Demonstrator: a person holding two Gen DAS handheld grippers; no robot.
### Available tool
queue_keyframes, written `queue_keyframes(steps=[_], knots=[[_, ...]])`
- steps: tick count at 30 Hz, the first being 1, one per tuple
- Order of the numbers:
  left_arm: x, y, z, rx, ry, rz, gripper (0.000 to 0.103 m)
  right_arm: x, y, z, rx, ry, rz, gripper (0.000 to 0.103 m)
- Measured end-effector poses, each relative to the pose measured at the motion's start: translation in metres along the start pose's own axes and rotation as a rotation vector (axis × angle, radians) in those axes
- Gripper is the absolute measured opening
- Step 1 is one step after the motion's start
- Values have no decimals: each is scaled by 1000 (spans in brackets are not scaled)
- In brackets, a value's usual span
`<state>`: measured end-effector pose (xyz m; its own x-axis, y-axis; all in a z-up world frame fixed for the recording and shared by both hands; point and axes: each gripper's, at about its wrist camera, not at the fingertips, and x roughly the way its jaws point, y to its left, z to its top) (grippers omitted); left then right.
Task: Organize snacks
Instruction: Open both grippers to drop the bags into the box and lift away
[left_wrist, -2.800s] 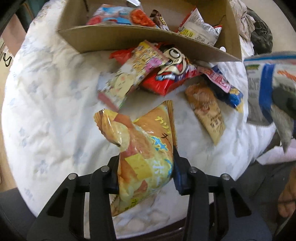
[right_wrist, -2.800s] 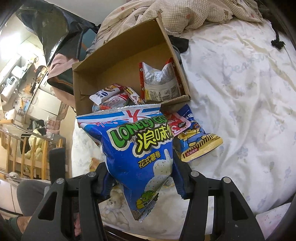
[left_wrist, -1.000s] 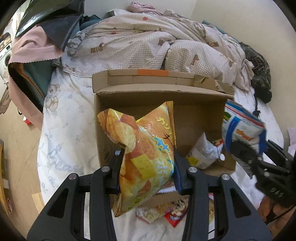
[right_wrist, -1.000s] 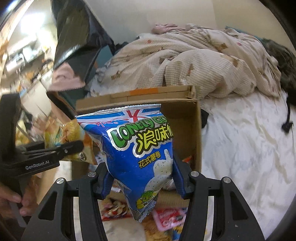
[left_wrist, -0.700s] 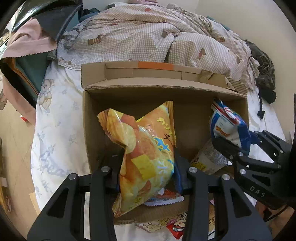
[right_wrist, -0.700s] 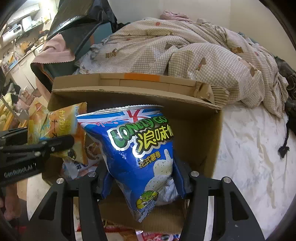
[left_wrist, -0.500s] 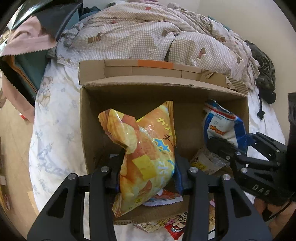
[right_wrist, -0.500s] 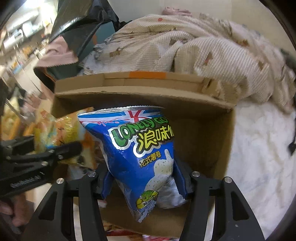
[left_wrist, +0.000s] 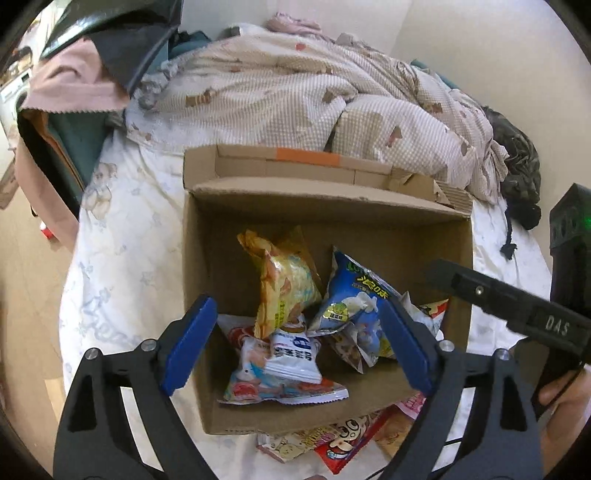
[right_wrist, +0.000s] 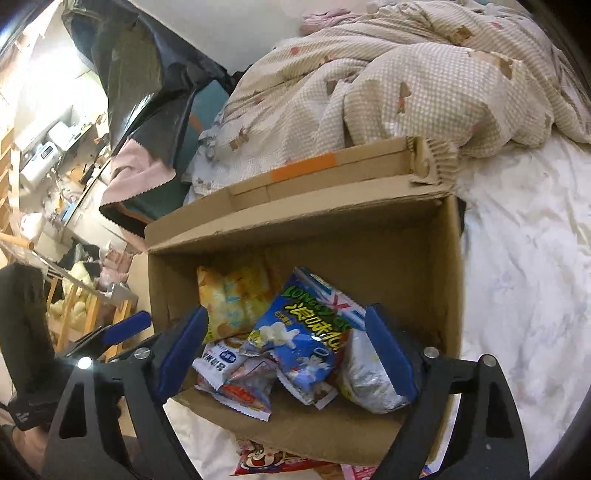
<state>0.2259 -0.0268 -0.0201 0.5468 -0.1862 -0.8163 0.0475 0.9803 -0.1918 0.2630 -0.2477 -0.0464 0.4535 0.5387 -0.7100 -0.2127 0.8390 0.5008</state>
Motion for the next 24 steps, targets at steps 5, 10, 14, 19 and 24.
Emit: queue_keyframes(steps=[5, 10, 14, 19, 24], knots=[[-4, -1, -2, 14, -13, 22, 88, -3, -1, 1, 5, -12, -10, 89], [-16, 8, -2, -20, -77, 63, 88, -7, -2, 1, 5, -21, -15, 89], [-32, 23, 6, -89, -150, 59, 88, -15, -5, 2, 12, -50, -22, 89], [-32, 32, 7, -114, -142, 73, 88, -17, -12, 2, 28, -38, -47, 89], [-34, 33, 1, -105, -125, 81, 88, -25, -13, -4, 43, -47, -63, 89]])
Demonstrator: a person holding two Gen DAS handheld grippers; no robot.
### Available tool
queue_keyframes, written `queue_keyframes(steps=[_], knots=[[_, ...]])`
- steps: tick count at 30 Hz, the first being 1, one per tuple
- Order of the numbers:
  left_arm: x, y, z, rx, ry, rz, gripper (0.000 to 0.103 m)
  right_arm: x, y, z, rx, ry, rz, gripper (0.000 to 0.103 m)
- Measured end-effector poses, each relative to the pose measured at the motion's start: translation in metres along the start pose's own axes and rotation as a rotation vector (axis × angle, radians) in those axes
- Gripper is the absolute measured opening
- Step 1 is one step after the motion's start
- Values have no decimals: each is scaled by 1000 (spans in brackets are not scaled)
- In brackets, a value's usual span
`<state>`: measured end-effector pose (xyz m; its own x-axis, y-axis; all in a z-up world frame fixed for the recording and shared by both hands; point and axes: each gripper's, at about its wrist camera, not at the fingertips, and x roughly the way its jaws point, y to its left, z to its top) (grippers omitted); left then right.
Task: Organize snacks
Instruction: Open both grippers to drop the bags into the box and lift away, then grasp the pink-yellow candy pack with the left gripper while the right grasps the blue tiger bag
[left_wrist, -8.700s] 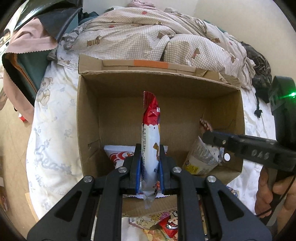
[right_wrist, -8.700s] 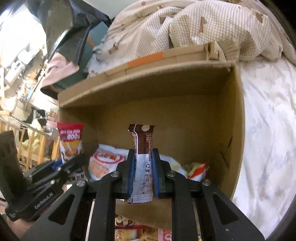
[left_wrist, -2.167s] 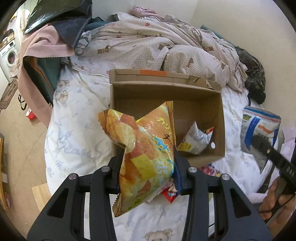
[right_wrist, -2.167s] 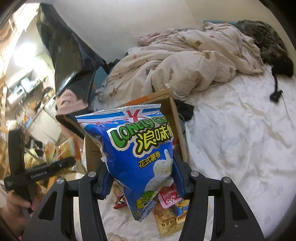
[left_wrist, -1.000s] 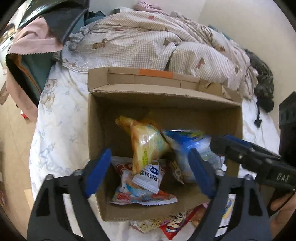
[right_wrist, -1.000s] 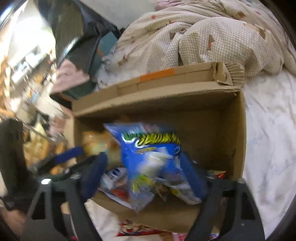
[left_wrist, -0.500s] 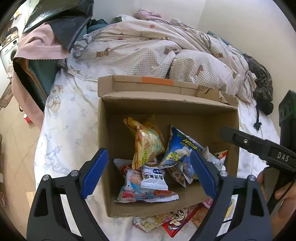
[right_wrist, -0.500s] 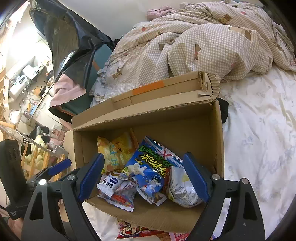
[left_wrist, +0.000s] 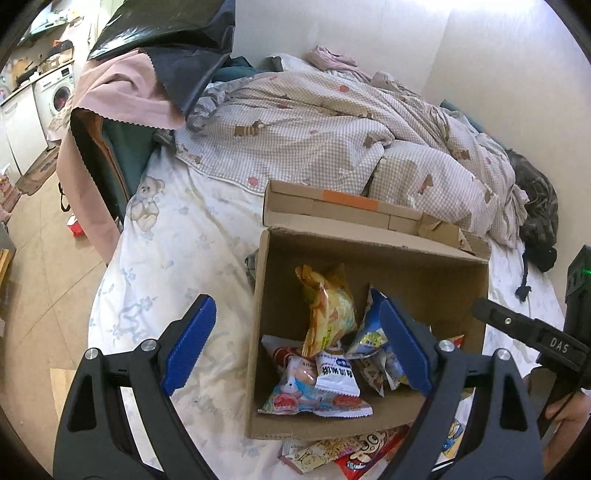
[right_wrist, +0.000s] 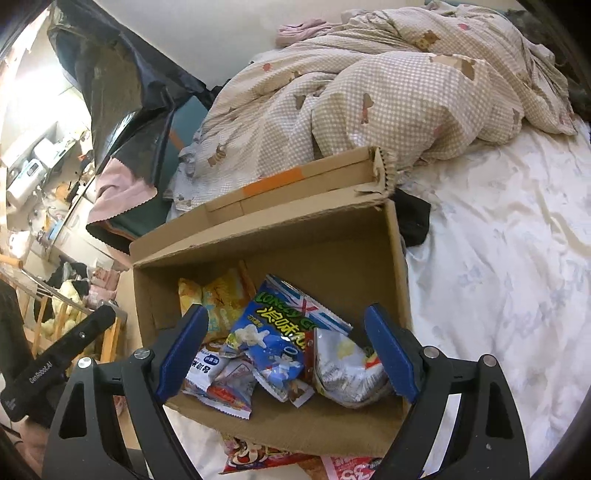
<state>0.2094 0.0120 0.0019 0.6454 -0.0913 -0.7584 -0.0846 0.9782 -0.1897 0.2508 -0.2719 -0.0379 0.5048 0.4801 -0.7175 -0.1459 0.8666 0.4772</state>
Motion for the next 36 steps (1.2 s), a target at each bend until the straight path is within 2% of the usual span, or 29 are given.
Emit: queue_keyframes(steps=[4, 10, 14, 21, 27, 32, 36], knots=[[-6, -2, -5, 15, 1, 3, 88, -10, 3, -6, -17, -9, -13, 89], [-26, -3, -15, 72, -39, 24, 88, -22, 5, -21, -38, 14, -16, 89], [-34, 5, -27, 37, -13, 20, 88, -35, 8, -31, -65, 8, -34, 89], [-53, 7, -56, 71, 19, 12, 88, -58, 1, -59, -22, 18, -30, 89], [-65, 16, -76, 49, 53, 4, 88, -76, -6, -85, 18, 22, -29, 89], [-73, 20, -92, 57, 72, 12, 88, -90, -20, -100, 37, 14, -69, 89], [-75, 21, -106, 46, 101, 16, 88, -94, -47, -112, 128, 28, -104, 89]])
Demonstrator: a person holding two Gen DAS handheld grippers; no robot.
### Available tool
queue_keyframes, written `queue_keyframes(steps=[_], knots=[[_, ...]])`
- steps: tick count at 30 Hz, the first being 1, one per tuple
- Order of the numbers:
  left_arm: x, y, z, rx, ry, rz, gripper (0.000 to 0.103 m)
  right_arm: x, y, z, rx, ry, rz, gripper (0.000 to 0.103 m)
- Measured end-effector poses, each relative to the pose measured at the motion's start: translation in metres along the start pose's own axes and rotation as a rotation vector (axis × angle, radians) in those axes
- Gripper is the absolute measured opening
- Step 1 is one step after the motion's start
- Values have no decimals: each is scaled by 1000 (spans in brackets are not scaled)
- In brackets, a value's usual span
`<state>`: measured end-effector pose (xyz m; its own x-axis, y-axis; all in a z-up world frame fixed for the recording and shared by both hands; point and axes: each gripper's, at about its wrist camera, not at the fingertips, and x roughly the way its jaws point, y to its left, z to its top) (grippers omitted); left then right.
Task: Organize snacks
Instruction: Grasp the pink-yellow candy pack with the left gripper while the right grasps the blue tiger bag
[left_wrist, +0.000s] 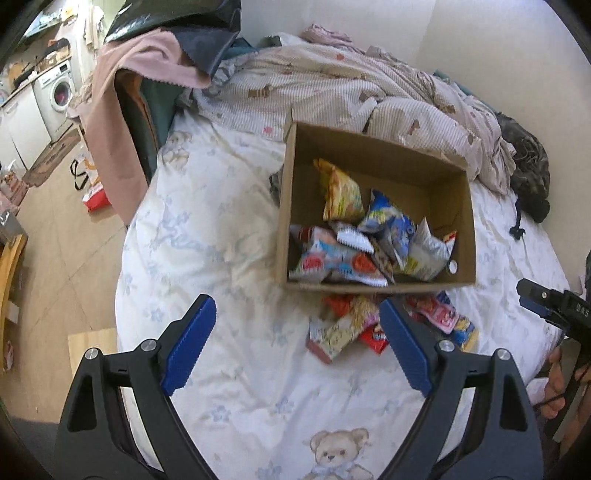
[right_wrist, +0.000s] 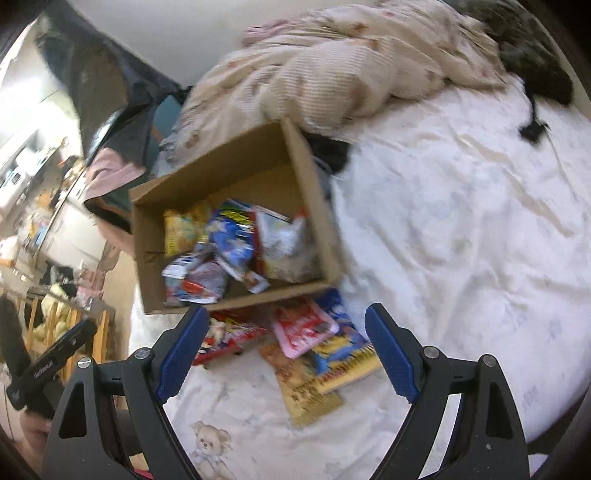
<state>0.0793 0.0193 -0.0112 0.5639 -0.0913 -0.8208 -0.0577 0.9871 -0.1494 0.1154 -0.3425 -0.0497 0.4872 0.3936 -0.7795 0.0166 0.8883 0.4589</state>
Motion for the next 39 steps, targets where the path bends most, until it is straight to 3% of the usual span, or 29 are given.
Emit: queue_keyframes(steps=[6, 13, 16, 22, 25, 27, 28, 33, 38, 39], knots=[[10, -7, -16, 14, 64, 6, 88, 22, -31, -2, 168, 85, -16, 89], [20, -4, -15, 3, 100, 17, 88, 61, -22, -5, 117, 186, -127, 89], [48, -15, -21, 169, 173, 114, 88, 75, -15, -5, 97, 212, -138, 89], [90, -37, -28, 277, 266, 41, 87, 67, -7, 0, 109, 182, -85, 89], [110, -57, -40, 401, 346, 48, 78, 66, -5, 0, 93, 184, -78, 89], [120, -70, -45, 507, 352, 75, 62, 66, -6, -1, 76, 190, -88, 89], [125, -73, -46, 533, 350, 83, 60, 65, -7, -2, 74, 191, -91, 89], [146, -80, -41, 576, 366, 61, 51, 58, -18, -6, 87, 198, -92, 89], [148, -90, -41, 610, 351, 62, 50, 52, -19, -8, 75, 193, -95, 89], [149, -90, -42, 616, 352, 60, 37, 50, -19, -8, 73, 188, -93, 89]])
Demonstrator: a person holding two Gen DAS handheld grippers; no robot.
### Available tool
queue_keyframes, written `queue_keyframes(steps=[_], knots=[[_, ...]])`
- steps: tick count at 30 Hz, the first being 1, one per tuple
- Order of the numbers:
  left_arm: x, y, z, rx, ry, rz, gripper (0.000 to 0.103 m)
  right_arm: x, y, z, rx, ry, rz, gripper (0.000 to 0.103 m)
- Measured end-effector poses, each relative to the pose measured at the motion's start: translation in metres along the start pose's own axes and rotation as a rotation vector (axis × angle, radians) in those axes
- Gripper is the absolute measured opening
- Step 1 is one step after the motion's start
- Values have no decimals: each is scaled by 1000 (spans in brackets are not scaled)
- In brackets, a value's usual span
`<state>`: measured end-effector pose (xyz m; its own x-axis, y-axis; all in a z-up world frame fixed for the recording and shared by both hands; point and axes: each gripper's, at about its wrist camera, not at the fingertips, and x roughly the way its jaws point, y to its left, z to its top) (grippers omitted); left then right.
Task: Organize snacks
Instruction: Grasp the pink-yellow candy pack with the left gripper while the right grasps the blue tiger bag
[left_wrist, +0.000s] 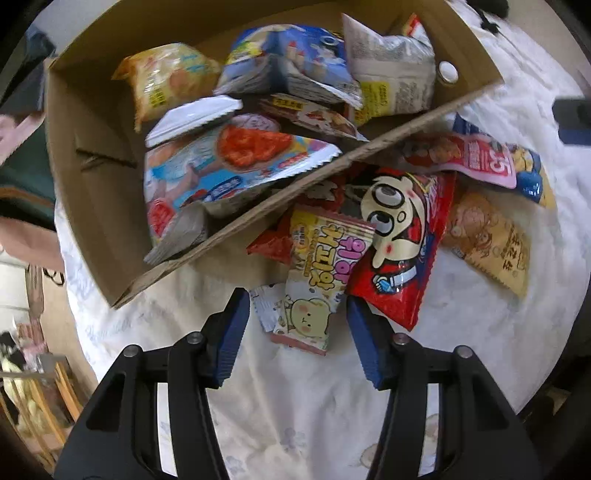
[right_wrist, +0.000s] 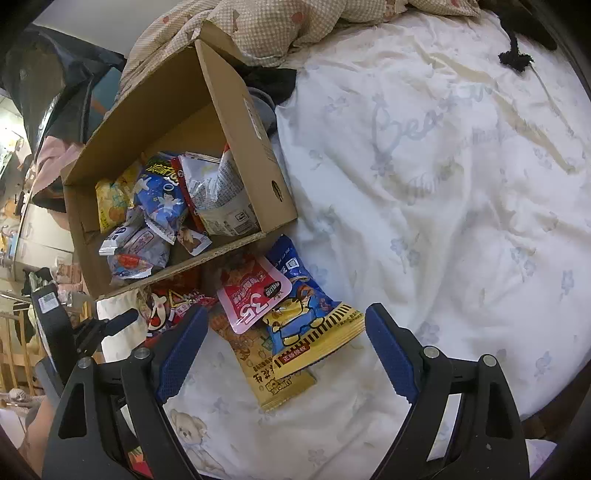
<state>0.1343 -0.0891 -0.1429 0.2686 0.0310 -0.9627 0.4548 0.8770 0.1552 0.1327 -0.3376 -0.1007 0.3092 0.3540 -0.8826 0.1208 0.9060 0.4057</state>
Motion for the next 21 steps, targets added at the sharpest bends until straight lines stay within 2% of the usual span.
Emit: queue_keyframes(steps=[1, 2, 9, 11, 13, 17, 21], knots=[[2, 0, 1, -1, 6, -4, 25, -1, 1, 0, -2, -4, 1, 89], [3, 1, 4, -20, 19, -15, 22, -1, 1, 0, -3, -6, 1, 89], [-31, 20, -12, -151, 8, -77, 22, -6, -1, 0, 9, -18, 6, 89], [-45, 29, -22, -225, 9, -92, 22, -8, -1, 0, 5, -24, -6, 89], [-60, 38, -31, -298, -10, -123, 22, -8, 1, -1, -12, -28, -33, 89], [-87, 45, -46, -377, -75, -140, 22, -7, 1, -1, -28, -24, -59, 89], [-94, 54, -60, -483, -104, -170, 22, 0, 1, 0, -53, -8, -112, 89]])
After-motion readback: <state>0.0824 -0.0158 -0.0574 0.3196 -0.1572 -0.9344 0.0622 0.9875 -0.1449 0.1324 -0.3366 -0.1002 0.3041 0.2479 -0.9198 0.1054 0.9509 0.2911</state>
